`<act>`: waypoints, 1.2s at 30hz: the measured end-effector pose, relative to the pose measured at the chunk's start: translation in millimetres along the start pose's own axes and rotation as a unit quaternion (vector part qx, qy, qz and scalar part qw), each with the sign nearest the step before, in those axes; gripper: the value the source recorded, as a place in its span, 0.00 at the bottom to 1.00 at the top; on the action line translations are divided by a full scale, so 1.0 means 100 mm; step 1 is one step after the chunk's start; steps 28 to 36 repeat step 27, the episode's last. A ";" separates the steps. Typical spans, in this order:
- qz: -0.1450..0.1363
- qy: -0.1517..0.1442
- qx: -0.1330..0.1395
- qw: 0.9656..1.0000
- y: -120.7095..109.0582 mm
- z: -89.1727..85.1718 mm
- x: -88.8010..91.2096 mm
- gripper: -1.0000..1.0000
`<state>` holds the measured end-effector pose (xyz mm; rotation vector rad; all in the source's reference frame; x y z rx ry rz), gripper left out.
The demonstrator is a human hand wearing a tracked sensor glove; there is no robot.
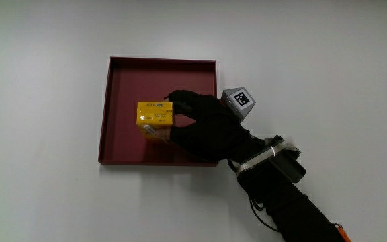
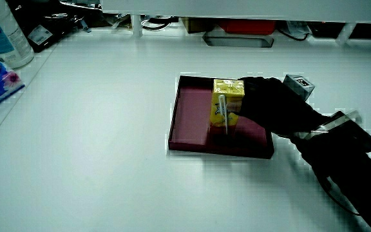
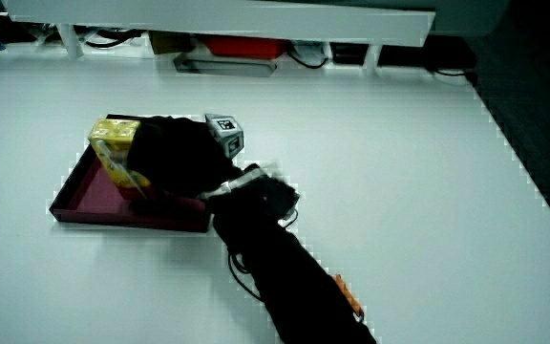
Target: Place ice redtea
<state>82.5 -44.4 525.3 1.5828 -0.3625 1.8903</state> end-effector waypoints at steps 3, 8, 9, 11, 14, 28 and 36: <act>-0.009 0.009 0.001 1.000 0.00 0.00 0.08 0.50; -0.019 0.033 0.000 0.999 0.00 0.02 0.13 0.50; -0.022 0.033 -0.001 0.999 0.01 0.03 0.14 0.50; -0.019 0.032 -0.005 0.999 0.02 0.03 0.15 0.50; -0.024 0.031 -0.004 0.999 0.02 0.03 0.15 0.50; -0.036 0.056 0.003 0.998 -0.12 0.04 0.05 0.23; -0.036 0.056 0.003 0.998 -0.12 0.04 0.05 0.23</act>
